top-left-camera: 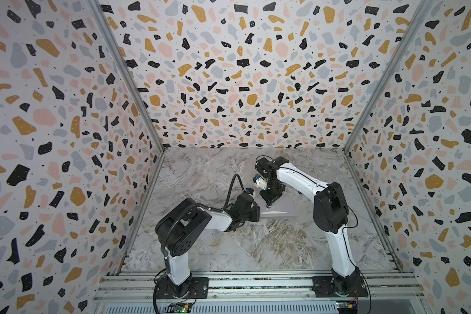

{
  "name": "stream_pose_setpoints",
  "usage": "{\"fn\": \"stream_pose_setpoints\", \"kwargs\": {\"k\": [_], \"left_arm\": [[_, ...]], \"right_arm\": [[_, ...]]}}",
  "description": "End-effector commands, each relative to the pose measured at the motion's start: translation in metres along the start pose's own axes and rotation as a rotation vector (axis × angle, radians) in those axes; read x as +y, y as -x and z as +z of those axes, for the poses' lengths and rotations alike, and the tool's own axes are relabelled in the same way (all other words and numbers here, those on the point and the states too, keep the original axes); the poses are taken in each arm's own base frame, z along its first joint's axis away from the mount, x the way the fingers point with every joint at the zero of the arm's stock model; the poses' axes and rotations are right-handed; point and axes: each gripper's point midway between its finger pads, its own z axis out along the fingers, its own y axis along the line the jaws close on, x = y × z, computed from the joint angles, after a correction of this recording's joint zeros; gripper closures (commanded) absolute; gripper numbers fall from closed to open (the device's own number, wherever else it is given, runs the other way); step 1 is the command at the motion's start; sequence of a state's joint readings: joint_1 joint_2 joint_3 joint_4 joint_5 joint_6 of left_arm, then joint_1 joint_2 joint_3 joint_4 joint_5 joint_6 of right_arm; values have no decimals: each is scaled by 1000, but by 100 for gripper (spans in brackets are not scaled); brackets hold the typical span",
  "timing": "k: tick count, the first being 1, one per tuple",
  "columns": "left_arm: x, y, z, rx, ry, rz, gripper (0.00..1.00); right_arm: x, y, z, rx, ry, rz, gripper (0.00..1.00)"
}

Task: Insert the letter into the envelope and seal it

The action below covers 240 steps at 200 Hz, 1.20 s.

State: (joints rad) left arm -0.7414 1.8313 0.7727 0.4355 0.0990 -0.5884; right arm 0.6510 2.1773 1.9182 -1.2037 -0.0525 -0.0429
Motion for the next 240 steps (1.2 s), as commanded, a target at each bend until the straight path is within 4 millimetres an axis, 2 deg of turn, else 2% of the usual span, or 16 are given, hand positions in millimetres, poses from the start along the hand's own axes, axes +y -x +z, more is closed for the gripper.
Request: {"fn": "stream_pose_setpoints", "kwargs": {"k": [1,74,181,240], "left_arm": [[4,1,1,-12,10,-6,98],[24,-18,-3,17,84,-37,99],[33,-26,-2,34,117,-40,100],[33,-28,-2,36,116,-41,100]], "right_arm": [[-2,-4,-15,-23,-20,-1,100],[-9,-8,-20,-25,-47,7,100],[-27,-20,-28,-34,-63,44,100],[-41,-36,-26,-26,-64,84,100]]}}
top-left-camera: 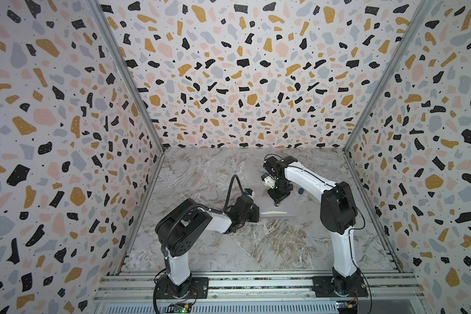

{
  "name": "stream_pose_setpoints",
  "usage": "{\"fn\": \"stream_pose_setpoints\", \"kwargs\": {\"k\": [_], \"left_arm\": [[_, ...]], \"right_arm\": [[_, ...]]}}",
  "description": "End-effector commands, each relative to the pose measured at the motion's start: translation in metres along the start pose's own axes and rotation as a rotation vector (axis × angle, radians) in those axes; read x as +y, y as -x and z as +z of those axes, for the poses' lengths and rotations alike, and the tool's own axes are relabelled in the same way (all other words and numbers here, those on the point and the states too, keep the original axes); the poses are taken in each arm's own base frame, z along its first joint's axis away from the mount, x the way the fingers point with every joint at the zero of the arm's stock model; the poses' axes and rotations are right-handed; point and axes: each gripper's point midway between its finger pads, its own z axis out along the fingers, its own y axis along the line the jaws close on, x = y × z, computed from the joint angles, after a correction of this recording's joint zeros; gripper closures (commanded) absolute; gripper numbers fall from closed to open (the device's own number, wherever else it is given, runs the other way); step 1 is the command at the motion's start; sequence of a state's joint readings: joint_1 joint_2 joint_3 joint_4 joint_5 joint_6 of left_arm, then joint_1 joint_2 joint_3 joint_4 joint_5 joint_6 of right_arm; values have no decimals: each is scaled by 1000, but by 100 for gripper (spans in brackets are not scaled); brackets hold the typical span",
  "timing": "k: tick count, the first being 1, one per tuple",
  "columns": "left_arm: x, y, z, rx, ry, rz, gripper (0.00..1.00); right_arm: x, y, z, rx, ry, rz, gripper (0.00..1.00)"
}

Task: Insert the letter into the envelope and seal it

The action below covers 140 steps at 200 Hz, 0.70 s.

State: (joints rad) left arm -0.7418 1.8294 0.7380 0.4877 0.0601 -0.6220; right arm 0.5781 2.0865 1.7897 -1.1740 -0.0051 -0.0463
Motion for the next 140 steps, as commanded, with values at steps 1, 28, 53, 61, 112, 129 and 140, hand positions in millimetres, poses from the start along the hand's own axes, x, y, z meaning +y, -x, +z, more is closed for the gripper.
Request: {"fn": "stream_pose_setpoints", "kwargs": {"k": [1,28,53,61,112,129,140], "left_arm": [[27,-27,-1,71,96,-6,100],[27,-28,-1,72,96,-8,100],[27,-28,-2,70,94,-9,100],[26,-27,-2,68,92,-9,100],[26,-27,-2,63,89,-16,100],[26,-26,-2,63,87,-16,100],[26,-27,-2,63,87,-15,100]], "right_arm": [[-8,-9,-21,-38,-18,17,100],[-16,-17,-22,-39,-23,41,100],[-26,-25,-19,-23,-35,66,100],[-26,-27,-18,-19,-35,70,100],[-12,-3,-35,-83,-23,47,100],[1,8,-41,-103,-19,24,100],[9,14,-41,-102,-16,6,100]]}}
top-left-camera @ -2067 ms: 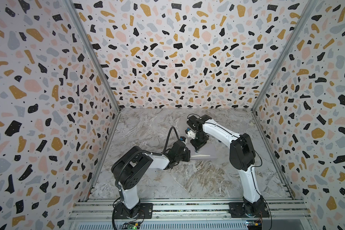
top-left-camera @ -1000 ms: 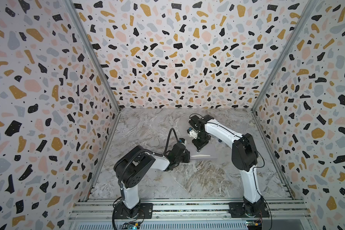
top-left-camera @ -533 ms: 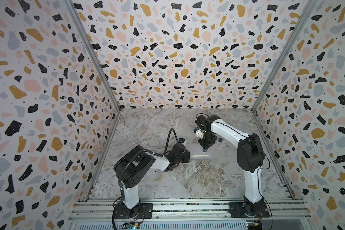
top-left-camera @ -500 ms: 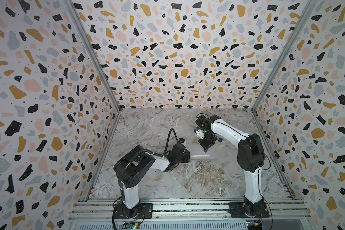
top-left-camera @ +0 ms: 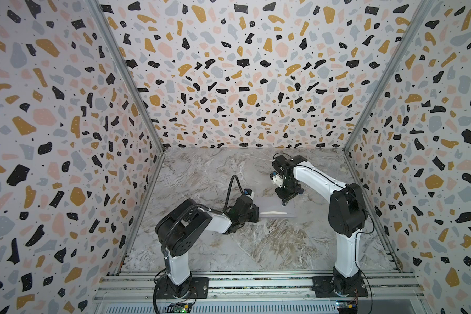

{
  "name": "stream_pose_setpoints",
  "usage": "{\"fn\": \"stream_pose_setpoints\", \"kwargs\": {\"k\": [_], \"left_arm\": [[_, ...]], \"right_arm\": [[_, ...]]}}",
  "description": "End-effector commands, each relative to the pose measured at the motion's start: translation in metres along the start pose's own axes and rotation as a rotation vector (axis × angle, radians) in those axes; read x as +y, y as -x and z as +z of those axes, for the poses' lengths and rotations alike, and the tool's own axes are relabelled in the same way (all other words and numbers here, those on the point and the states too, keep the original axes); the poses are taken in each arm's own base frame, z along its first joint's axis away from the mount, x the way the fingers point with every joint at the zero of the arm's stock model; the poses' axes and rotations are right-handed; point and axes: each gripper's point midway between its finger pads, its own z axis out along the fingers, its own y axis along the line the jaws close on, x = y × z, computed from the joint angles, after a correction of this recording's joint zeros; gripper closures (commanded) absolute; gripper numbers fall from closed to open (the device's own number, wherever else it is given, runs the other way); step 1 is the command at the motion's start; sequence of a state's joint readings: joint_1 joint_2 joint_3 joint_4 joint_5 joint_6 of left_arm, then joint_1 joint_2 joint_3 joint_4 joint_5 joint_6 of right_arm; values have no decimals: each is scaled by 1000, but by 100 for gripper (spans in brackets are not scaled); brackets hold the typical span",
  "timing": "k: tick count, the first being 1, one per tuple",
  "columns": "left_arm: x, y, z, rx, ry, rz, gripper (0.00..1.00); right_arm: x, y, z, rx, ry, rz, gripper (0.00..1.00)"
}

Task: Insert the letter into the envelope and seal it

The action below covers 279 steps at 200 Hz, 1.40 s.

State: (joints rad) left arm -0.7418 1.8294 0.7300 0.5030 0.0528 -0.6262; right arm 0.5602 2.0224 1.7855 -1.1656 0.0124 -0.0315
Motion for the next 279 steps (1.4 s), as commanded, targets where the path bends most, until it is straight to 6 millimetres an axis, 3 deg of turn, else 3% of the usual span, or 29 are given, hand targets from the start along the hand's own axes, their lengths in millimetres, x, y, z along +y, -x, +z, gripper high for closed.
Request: {"fn": "stream_pose_setpoints", "kwargs": {"k": [1,46,119,200,279], "left_arm": [[25,-27,-2,74,85,-12,100],[25,-27,-2,72,84,-13,100],[23,-26,-2,71,79,-14,100],[24,-27,-3,72,82,-15,100],[26,-30,-2,76,87,-17,100]], "right_arm": [[19,15,-17,-37,10,-28,100],[44,29,-5,-9,15,-80,100],[54,34,9,21,6,-98,100],[45,21,17,47,-16,-96,100],[18,2,12,44,-26,-48,100]]}}
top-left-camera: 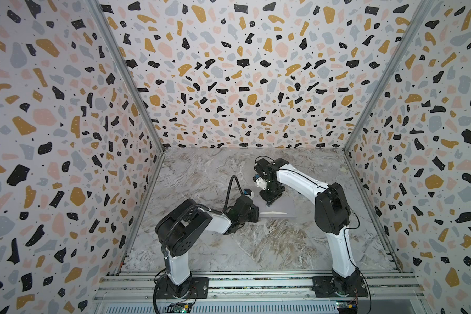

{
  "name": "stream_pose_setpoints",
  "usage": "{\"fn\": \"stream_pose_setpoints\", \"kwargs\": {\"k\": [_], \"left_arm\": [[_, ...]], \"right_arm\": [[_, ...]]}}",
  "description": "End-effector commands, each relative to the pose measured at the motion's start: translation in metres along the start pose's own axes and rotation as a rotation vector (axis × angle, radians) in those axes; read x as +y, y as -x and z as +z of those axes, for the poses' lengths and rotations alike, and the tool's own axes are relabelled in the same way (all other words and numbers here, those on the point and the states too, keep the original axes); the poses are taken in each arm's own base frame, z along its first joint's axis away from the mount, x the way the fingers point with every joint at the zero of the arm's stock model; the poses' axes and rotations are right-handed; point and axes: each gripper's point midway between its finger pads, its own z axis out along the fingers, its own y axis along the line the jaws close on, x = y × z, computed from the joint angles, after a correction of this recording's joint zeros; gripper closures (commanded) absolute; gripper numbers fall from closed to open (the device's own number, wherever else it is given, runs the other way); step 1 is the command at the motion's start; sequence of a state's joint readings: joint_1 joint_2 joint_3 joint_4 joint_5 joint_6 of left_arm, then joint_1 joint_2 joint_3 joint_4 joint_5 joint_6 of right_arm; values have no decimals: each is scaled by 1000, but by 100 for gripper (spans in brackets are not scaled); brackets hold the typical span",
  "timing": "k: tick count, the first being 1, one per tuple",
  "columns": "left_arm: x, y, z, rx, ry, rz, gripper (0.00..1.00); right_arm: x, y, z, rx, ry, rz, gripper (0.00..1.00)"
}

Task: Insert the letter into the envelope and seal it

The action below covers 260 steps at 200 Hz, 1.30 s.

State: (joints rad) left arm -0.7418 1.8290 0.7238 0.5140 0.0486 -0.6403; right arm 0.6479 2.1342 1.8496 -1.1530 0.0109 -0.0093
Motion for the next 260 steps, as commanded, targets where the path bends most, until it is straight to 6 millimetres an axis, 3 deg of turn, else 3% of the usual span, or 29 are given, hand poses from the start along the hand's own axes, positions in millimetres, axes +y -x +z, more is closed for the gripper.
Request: {"fn": "stream_pose_setpoints", "kwargs": {"k": [1,102,167,186,219,260], "left_arm": [[26,-29,-2,81,87,-4,100],[26,-30,-1,86,88,-4,100],[25,-27,-3,80,87,-1,100],[25,-27,-4,78,91,1,100],[27,-27,-4,79,98,2,100],[27,-28,-4,81,101,2,100]], "right_arm": [[-17,-18,-15,12,-33,20,100],[-57,-56,-9,43,-55,108,100],[-55,-49,-9,30,-30,114,100],[-52,-37,-25,-30,-16,105,100],[-46,-14,-75,-224,21,96,100],[-43,-4,-132,-439,49,98,100]]}}
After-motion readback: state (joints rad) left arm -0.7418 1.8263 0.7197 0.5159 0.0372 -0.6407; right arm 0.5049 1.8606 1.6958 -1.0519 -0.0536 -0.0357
